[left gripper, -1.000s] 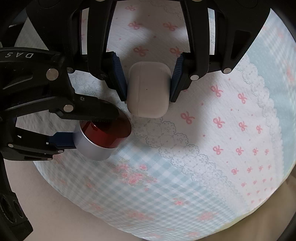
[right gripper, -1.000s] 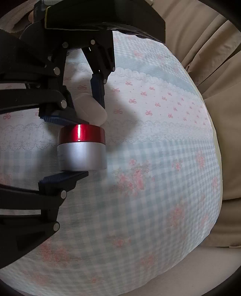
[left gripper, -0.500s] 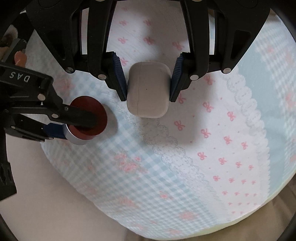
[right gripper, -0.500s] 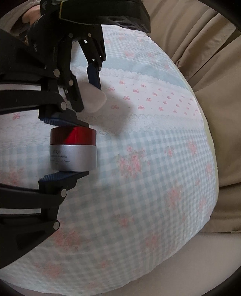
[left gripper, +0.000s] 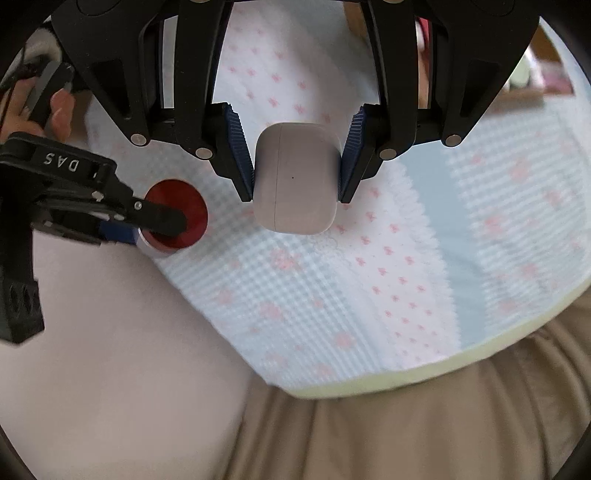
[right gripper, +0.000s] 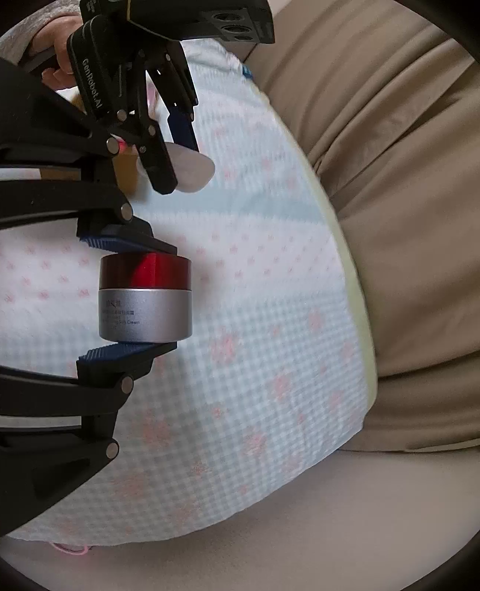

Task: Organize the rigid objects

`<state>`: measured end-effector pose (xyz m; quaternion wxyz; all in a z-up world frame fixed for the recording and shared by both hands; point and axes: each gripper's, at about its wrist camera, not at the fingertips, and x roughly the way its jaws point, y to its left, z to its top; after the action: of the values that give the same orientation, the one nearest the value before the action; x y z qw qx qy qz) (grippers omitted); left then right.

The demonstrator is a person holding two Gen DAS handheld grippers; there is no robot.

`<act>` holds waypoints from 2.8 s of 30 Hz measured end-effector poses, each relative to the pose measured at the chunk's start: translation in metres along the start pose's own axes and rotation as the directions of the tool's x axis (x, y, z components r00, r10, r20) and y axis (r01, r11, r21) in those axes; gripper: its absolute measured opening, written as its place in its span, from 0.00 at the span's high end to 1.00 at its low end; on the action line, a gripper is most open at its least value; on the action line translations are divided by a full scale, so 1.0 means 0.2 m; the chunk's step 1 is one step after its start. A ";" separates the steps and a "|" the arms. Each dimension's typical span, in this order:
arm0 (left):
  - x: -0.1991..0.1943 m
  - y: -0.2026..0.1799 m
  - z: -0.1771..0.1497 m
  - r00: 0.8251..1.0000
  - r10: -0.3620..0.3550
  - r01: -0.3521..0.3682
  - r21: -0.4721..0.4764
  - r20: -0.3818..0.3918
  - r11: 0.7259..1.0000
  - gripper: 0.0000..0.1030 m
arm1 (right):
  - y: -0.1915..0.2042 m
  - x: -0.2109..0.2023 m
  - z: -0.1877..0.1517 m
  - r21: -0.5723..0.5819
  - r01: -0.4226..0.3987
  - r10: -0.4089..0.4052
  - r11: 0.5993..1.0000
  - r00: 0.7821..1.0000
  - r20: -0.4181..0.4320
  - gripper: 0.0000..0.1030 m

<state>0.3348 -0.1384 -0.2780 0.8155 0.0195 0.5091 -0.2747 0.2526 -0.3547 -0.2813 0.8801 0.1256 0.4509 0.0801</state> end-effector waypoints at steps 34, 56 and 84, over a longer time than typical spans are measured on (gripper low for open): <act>-0.89 1.27 -0.95 0.992 0.069 -0.086 -0.170 -0.105 0.982 0.59 | 1.43 0.08 -0.49 0.147 -0.037 0.059 0.988 0.988 -0.142 0.63; -0.33 1.54 -1.08 0.955 0.054 -0.069 -0.041 -0.292 0.997 0.59 | 1.45 0.79 -0.69 0.229 0.115 -0.021 0.966 0.926 -0.377 0.63; -0.43 1.49 -1.14 0.967 0.083 -0.109 -0.100 -0.241 0.989 0.00 | 1.39 0.71 -0.69 0.262 0.098 0.009 0.960 0.925 -0.379 0.00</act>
<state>0.2590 0.2231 -0.3888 0.7614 0.0307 0.6154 -0.2015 0.2152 -0.0317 -0.3870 0.7526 0.2188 0.6208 0.0190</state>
